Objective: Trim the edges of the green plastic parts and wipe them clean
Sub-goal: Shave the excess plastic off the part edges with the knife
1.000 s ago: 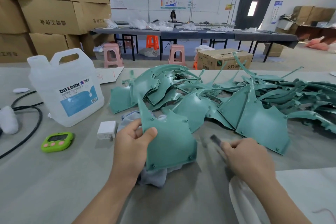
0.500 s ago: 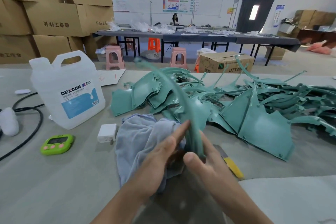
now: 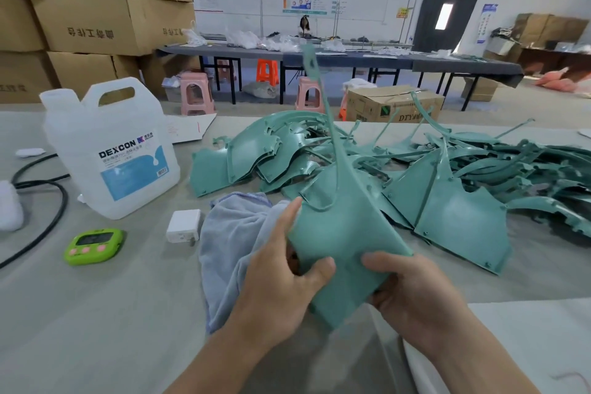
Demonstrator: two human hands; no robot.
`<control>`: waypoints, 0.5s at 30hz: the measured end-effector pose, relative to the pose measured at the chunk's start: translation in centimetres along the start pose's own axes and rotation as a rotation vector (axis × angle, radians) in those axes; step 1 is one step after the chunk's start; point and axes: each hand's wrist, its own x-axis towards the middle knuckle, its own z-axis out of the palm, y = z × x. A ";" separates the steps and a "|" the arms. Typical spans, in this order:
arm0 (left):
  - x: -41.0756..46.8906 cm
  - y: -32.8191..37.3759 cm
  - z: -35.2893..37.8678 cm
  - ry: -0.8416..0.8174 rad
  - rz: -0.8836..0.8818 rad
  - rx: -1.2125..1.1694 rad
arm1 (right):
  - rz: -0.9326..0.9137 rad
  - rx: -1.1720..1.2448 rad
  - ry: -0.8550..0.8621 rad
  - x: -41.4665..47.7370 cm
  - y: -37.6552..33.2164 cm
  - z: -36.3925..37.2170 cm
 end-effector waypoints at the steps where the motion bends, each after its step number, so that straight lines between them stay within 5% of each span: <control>1: 0.1 -0.1 -0.2 0.022 -0.025 -0.042 | 0.045 -0.064 -0.034 -0.1 0.1 0.0; 10: 0.7 -0.9 -0.4 0.206 -0.169 0.003 | 0.137 -0.307 -0.021 0.2 1.2 0.6; 12: 0.6 -0.6 -0.4 0.255 -0.126 0.074 | -0.007 -0.348 0.146 0.5 1.5 0.4; 15: 0.8 -0.5 -0.6 0.298 -0.073 0.128 | -0.395 -0.716 0.416 0.5 2.1 0.8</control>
